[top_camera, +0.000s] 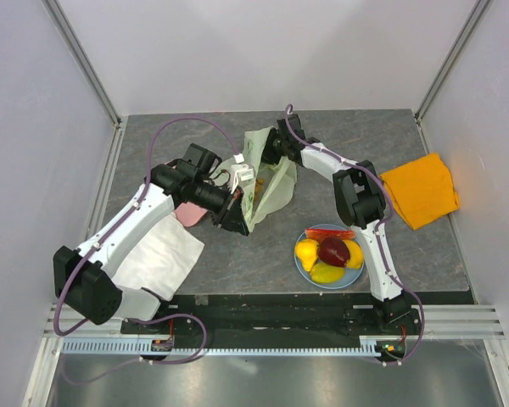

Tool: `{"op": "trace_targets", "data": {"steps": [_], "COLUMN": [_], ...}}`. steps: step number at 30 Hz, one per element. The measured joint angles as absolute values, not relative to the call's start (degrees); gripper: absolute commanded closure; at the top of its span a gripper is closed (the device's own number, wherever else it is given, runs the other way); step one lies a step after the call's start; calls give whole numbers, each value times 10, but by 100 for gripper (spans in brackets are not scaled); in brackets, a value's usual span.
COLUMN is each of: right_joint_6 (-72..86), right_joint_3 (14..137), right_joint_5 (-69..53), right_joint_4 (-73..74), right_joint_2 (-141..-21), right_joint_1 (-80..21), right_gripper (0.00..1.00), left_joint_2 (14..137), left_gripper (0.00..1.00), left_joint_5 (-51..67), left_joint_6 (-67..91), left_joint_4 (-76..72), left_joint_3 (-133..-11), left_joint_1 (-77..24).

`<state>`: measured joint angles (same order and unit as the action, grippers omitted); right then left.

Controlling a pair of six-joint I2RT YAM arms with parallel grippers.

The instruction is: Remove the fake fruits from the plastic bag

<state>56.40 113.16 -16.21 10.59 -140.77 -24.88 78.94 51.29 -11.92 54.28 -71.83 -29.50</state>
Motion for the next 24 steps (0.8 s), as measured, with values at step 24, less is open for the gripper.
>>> {"op": "trace_targets", "data": {"steps": [24], "right_joint_6": [517], "right_joint_3": [1063], "right_joint_5": [-245], "right_joint_4": [78], "right_joint_2": [-1366], "right_joint_1": [-237], "right_gripper": [99], "left_joint_2": [823], "left_gripper": [99], "left_joint_5": [477], "left_joint_6": [-119], "left_joint_4": [533], "left_joint_3": [-782], "left_joint_1": [-262]}}
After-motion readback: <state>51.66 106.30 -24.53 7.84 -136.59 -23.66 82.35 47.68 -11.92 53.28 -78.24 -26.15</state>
